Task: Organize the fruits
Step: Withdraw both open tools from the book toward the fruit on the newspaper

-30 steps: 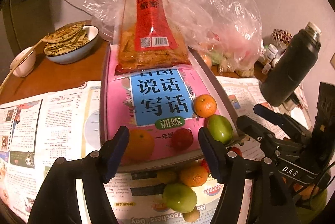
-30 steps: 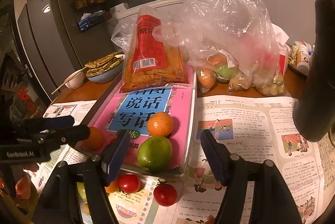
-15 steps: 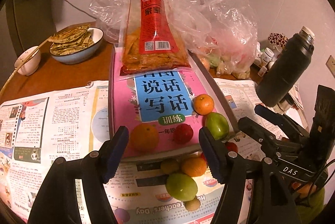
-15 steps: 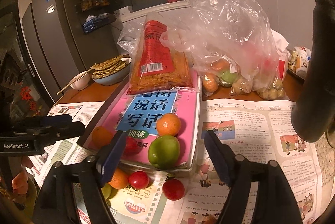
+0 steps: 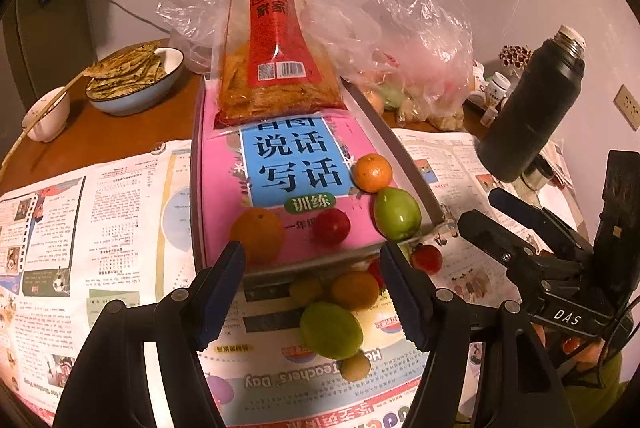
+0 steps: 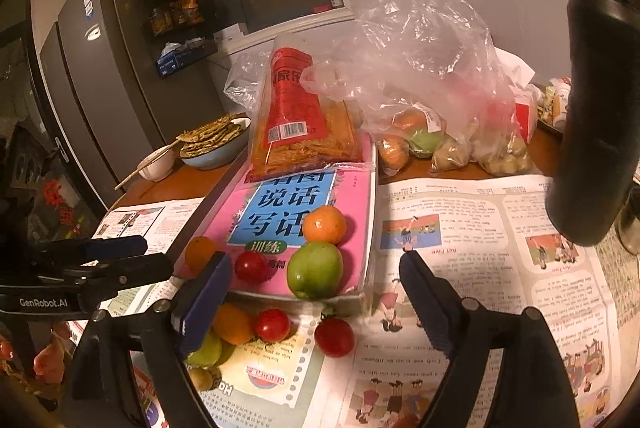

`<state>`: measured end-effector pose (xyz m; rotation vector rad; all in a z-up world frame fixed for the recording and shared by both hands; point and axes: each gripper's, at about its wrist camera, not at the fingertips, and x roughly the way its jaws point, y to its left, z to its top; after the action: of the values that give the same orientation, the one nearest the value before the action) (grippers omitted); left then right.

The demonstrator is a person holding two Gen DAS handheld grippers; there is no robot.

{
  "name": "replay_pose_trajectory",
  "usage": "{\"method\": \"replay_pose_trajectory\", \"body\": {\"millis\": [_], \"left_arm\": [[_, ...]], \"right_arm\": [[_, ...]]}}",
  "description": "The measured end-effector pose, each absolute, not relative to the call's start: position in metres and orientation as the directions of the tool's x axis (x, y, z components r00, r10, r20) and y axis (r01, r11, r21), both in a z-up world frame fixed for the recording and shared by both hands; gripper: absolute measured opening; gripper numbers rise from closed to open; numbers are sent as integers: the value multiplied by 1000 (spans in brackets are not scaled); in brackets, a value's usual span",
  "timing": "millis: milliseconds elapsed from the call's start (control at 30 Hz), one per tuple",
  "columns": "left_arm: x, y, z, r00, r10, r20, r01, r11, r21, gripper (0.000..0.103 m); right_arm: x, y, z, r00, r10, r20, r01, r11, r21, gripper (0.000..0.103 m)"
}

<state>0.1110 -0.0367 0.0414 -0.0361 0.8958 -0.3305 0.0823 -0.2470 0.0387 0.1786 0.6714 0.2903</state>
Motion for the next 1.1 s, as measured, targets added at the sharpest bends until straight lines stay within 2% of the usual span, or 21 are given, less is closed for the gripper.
{"method": "replay_pose_trajectory", "body": {"millis": [1100], "left_arm": [[76, -44, 27, 543, -287, -789, 300, 944, -138, 71]], "right_arm": [[46, -234, 25, 716, 360, -599, -247, 932, 265, 93]]}}
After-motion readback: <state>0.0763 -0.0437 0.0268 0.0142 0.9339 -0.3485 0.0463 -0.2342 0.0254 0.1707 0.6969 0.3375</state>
